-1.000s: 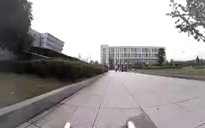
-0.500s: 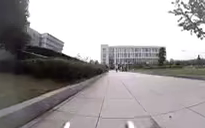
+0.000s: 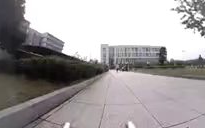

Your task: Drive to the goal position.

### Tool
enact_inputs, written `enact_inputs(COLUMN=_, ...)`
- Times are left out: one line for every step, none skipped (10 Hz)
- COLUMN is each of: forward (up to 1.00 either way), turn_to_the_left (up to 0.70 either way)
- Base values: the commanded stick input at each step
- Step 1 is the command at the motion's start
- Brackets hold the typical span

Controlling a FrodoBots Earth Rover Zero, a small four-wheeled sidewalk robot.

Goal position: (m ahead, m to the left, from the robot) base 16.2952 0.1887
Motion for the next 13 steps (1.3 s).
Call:
enact_inputs(forward=0.6, turn_to_the_left=0.0)
enact_inputs(forward=0.6, turn_to_the_left=0.0)
enact_inputs(forward=0.6, turn_to_the_left=0.0)
enact_inputs(forward=0.6, turn_to_the_left=0.0)
enact_inputs(forward=0.6, turn_to_the_left=0.0)
enact_inputs(forward=0.6, turn_to_the_left=0.0)
enact_inputs(forward=0.6, turn_to_the_left=0.0)
enact_inputs(forward=0.6, turn_to_the_left=0.0)
enact_inputs(forward=0.6, turn_to_the_left=0.0)
enact_inputs(forward=0.6, turn_to_the_left=0.0)
enact_inputs(forward=0.6, turn_to_the_left=0.0)
enact_inputs(forward=0.6, turn_to_the_left=0.0)
enact_inputs(forward=0.6, turn_to_the_left=0.0)
